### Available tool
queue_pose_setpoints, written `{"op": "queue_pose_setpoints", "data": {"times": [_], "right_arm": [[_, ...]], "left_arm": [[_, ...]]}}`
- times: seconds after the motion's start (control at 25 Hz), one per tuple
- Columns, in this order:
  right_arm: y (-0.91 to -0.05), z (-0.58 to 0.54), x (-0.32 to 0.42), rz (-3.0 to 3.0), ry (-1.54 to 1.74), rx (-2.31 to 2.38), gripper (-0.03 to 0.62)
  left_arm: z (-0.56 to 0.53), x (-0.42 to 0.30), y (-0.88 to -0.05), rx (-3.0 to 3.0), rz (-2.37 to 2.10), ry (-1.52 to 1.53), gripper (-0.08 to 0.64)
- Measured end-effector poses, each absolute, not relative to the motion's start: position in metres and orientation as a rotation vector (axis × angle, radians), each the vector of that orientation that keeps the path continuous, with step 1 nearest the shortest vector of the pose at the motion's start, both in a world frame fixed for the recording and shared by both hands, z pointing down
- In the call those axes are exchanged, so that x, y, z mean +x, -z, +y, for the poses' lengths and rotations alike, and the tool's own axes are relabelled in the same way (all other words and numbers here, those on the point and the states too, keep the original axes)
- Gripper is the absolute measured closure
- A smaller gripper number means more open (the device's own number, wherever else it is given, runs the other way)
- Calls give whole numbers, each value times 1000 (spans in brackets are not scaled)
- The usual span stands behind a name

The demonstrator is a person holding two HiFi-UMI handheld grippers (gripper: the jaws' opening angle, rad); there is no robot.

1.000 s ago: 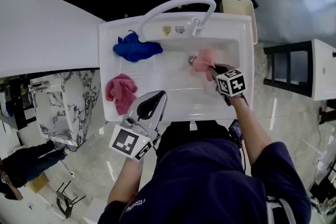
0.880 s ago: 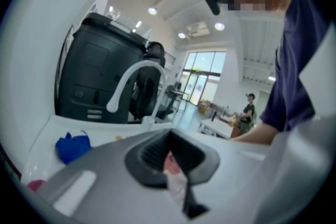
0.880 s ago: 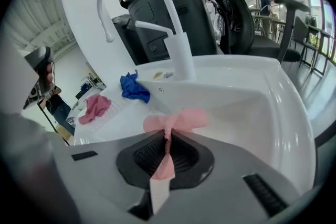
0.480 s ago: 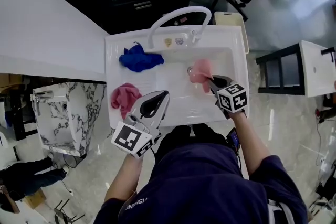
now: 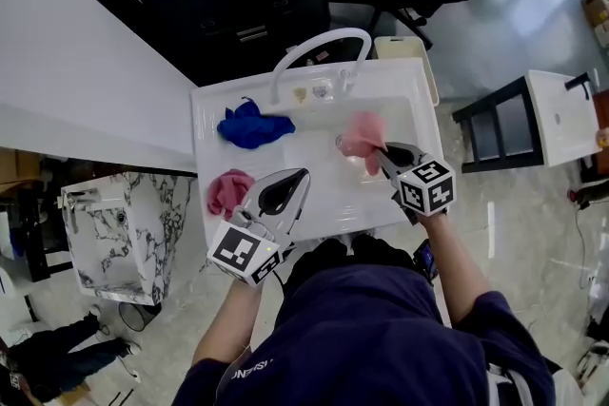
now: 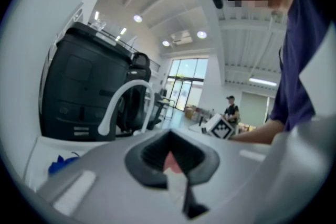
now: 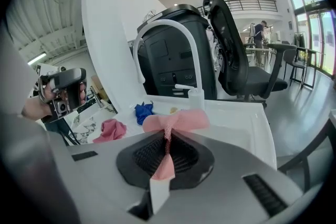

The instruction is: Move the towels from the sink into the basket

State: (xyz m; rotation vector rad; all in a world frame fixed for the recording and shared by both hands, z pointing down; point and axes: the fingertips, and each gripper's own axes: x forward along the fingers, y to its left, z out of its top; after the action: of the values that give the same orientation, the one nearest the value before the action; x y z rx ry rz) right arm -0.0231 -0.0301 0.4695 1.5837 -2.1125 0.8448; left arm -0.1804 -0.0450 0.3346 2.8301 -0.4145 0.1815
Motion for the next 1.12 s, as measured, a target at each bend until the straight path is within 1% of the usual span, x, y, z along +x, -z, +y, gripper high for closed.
{"op": "queue_pose_setpoints", "data": {"times": [0.64,1.12], "right_arm": [[-436,-30,-7,-2128,-772,1656,575],[-424,-31,45,-2186,-739,1665,575]], "left_arm": [[-47,-170,-325,2844,-406,-124,557],[-40,-113,-323,2864,-422,-160,557]]}}
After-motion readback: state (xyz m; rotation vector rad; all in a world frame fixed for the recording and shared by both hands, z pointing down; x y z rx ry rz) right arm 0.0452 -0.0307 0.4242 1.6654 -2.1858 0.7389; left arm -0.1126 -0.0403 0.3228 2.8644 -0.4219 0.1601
